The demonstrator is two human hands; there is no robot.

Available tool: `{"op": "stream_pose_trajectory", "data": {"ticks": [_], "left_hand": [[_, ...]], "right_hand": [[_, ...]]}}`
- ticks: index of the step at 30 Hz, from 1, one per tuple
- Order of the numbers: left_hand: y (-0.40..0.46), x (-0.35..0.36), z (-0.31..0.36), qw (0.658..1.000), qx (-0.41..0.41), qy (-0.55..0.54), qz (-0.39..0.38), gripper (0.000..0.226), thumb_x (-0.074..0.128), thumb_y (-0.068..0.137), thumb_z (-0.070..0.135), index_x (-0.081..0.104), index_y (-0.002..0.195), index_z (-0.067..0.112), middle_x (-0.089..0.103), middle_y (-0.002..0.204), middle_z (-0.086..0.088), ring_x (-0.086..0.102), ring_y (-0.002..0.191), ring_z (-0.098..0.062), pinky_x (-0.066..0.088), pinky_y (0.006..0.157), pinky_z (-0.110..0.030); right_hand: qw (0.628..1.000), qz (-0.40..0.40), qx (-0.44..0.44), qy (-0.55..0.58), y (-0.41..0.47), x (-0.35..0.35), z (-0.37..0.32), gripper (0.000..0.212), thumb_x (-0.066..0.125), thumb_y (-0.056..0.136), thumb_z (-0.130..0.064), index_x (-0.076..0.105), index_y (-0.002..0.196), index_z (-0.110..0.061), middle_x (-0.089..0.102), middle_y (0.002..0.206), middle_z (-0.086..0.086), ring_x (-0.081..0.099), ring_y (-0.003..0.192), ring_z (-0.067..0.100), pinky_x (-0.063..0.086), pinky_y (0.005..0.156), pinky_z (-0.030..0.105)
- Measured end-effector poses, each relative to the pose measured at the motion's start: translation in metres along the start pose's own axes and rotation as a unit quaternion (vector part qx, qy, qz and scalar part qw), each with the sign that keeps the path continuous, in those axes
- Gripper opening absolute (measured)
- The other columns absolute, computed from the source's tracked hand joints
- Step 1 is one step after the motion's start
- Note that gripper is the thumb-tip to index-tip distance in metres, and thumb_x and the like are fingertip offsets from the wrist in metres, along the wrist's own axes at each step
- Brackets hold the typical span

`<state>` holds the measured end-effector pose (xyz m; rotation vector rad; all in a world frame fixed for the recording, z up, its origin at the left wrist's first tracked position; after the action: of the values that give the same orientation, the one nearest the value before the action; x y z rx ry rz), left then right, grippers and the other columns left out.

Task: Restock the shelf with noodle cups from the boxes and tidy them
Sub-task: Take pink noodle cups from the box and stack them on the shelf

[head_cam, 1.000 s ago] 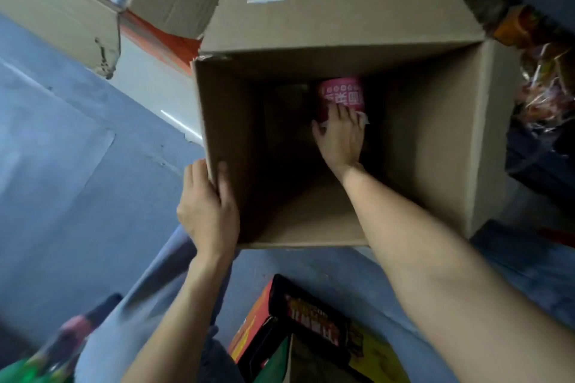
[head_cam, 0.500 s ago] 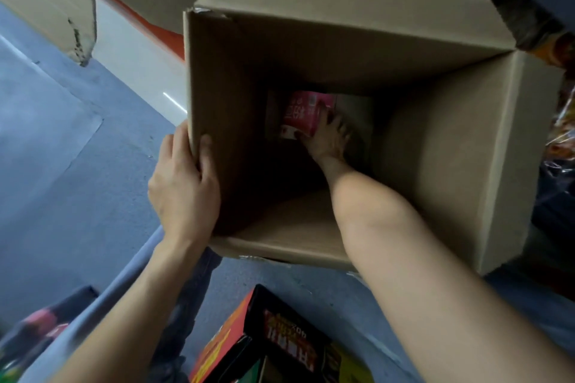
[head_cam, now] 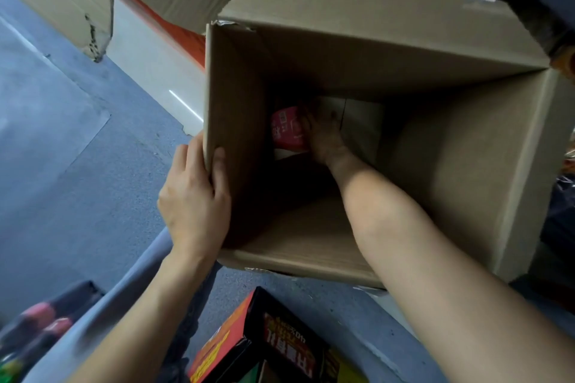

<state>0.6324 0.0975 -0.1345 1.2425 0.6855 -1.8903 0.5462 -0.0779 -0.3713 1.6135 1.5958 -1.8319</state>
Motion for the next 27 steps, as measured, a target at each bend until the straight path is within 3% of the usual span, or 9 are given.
{"op": "stream_pose_trajectory", "data": {"ticks": [4, 7, 12, 17, 19, 21, 24, 26, 27], "left_hand": [[-0.004, 0.000, 0.000, 1.000, 0.008, 0.003, -0.001, 0.039, 0.033, 0.095, 0.036, 0.055, 0.111, 0.008, 0.056, 0.093, -0.015, 0.056, 0.077, -0.039, 0.029, 0.062, -0.032], [0.000, 0.001, 0.000, 1.000, 0.004, 0.007, 0.003, 0.032, 0.038, 0.096, 0.032, 0.054, 0.108, 0.008, 0.056, 0.091, -0.013, 0.055, 0.075, -0.038, 0.028, 0.061, -0.032], [0.012, 0.002, 0.000, 1.000, 0.003, 0.015, 0.002, 0.032, 0.037, 0.096, 0.032, 0.053, 0.107, 0.007, 0.055, 0.094, -0.012, 0.053, 0.076, -0.035, 0.027, 0.062, -0.033], [0.019, 0.002, 0.003, 1.000, -0.001, 0.018, -0.020, 0.030, 0.038, 0.100, 0.029, 0.050, 0.121, 0.011, 0.055, 0.109, -0.015, 0.054, 0.090, -0.040, 0.028, 0.066, -0.035], [0.023, 0.001, 0.012, 0.999, 0.011, 0.020, -0.044, 0.034, 0.037, 0.099, 0.031, 0.047, 0.127, 0.015, 0.054, 0.115, -0.015, 0.054, 0.097, -0.040, 0.033, 0.068, -0.039], [0.023, 0.000, 0.023, 0.995, 0.023, 0.017, -0.091, 0.039, 0.037, 0.099, 0.035, 0.042, 0.133, 0.019, 0.052, 0.120, -0.016, 0.053, 0.104, -0.040, 0.039, 0.076, -0.044], [0.018, -0.011, 0.036, 0.984, 0.010, -0.019, -0.178, 0.058, 0.045, 0.094, 0.045, 0.028, 0.144, 0.021, 0.047, 0.132, -0.018, 0.047, 0.119, -0.038, 0.039, 0.094, -0.047], [0.011, -0.033, 0.050, 0.974, 0.058, -0.085, -0.201, 0.072, 0.056, 0.087, 0.043, 0.025, 0.147, 0.020, 0.039, 0.141, -0.016, 0.040, 0.129, -0.033, 0.034, 0.106, -0.043], [0.004, -0.048, 0.061, 0.961, 0.101, -0.135, -0.217, 0.077, 0.064, 0.083, 0.035, 0.025, 0.148, 0.018, 0.035, 0.145, -0.014, 0.035, 0.133, -0.029, 0.028, 0.110, -0.034]], "right_hand": [[0.989, -0.008, -0.113, -0.092, 0.006, -0.008, -0.016, 0.059, 0.041, 0.097, -0.015, 0.017, 0.151, -0.014, -0.009, 0.159, 0.015, -0.008, 0.146, 0.036, 0.004, 0.114, 0.061], [0.991, -0.033, -0.100, -0.087, 0.009, -0.021, -0.022, 0.058, 0.041, 0.098, -0.026, 0.020, 0.151, -0.015, 0.010, 0.158, 0.017, 0.009, 0.144, 0.037, 0.010, 0.116, 0.052], [0.992, -0.061, -0.050, -0.103, -0.016, -0.034, -0.019, 0.094, 0.069, 0.082, -0.037, 0.008, 0.153, -0.023, 0.009, 0.154, 0.023, 0.012, 0.141, 0.042, 0.020, 0.112, 0.055], [0.996, 0.046, -0.035, -0.062, -0.092, -0.076, -0.021, 0.099, 0.078, 0.070, -0.046, 0.021, 0.149, -0.026, 0.010, 0.154, 0.026, 0.009, 0.142, 0.042, 0.013, 0.114, 0.059], [0.994, 0.099, -0.015, -0.051, -0.133, -0.100, -0.023, 0.099, 0.078, 0.066, -0.049, 0.027, 0.148, -0.025, 0.018, 0.150, 0.029, 0.016, 0.140, 0.044, 0.010, 0.113, 0.061], [0.984, 0.178, 0.017, -0.004, -0.178, -0.127, -0.026, 0.097, 0.082, 0.058, -0.050, 0.041, 0.141, -0.020, 0.030, 0.143, 0.029, 0.027, 0.133, 0.045, 0.016, 0.111, 0.062], [0.929, 0.277, 0.129, 0.208, -0.242, -0.161, -0.019, 0.088, 0.079, 0.057, -0.052, 0.047, 0.133, -0.022, 0.035, 0.136, 0.018, 0.034, 0.125, 0.036, 0.031, 0.109, 0.045], [0.843, 0.313, 0.196, 0.391, -0.280, -0.182, -0.011, 0.082, 0.077, 0.059, -0.056, 0.045, 0.131, -0.031, 0.043, 0.131, 0.006, 0.042, 0.122, 0.025, 0.039, 0.105, 0.039], [0.779, 0.332, 0.211, 0.487, -0.299, -0.195, -0.008, 0.076, 0.079, 0.062, -0.054, 0.046, 0.128, -0.033, 0.049, 0.126, 0.000, 0.050, 0.116, 0.019, 0.045, 0.099, 0.039]]}}
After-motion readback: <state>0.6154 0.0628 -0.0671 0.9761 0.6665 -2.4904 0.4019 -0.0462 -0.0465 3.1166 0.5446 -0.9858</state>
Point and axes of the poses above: each hand's wrist, its own y-axis towards the middle knuckle, its own x-axis out of the palm, z = x × y, the point moved 4 cm from there along y, towards the middle knuckle
